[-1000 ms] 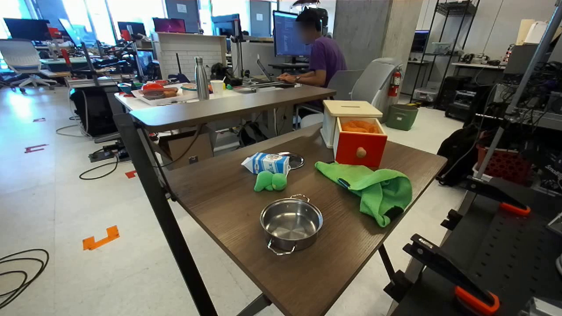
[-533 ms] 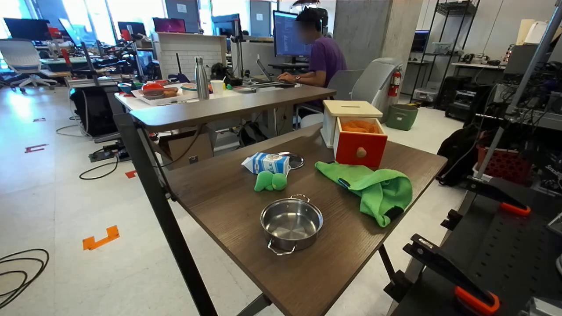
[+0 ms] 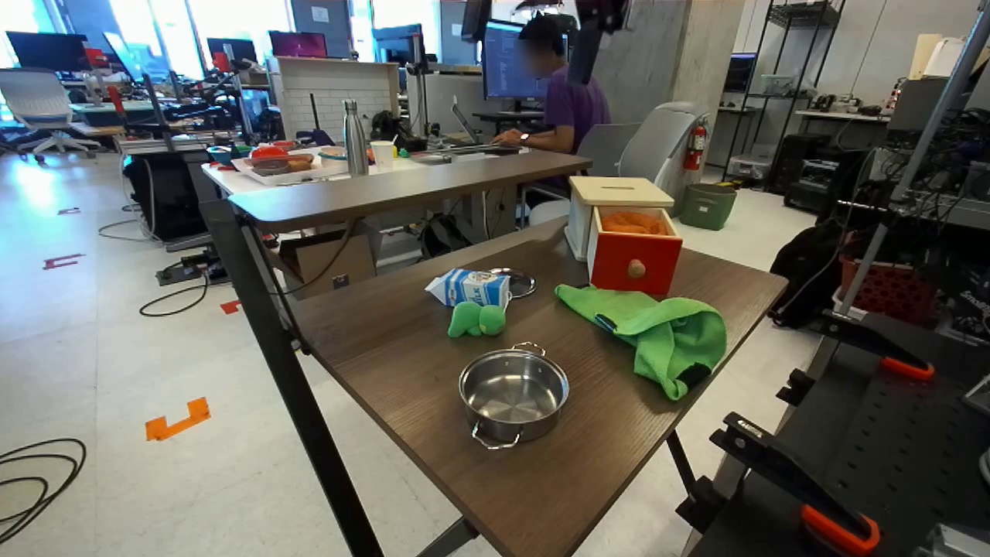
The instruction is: Pick up the green toy and move it close to the edge of the table.
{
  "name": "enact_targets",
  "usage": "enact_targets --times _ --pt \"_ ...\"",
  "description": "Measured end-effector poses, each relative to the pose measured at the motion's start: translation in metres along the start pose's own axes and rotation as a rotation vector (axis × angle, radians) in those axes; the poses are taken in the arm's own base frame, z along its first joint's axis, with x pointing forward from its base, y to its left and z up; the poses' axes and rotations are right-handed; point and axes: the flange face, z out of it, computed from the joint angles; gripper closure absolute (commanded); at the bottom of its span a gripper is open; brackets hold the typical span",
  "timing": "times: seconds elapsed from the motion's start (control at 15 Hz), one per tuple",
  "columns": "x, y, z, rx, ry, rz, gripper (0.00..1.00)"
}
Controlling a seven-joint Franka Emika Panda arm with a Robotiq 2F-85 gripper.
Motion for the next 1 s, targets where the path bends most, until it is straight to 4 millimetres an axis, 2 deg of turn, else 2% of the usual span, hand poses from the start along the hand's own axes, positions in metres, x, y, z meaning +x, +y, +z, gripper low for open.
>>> enact_targets --times 0.4,1.0 --pt "0.033 0.008 0.066 0.002 0.014 0.089 0.00" --pt "0.081 0.037 0.136 -0.056 0.007 0.133 0.00"
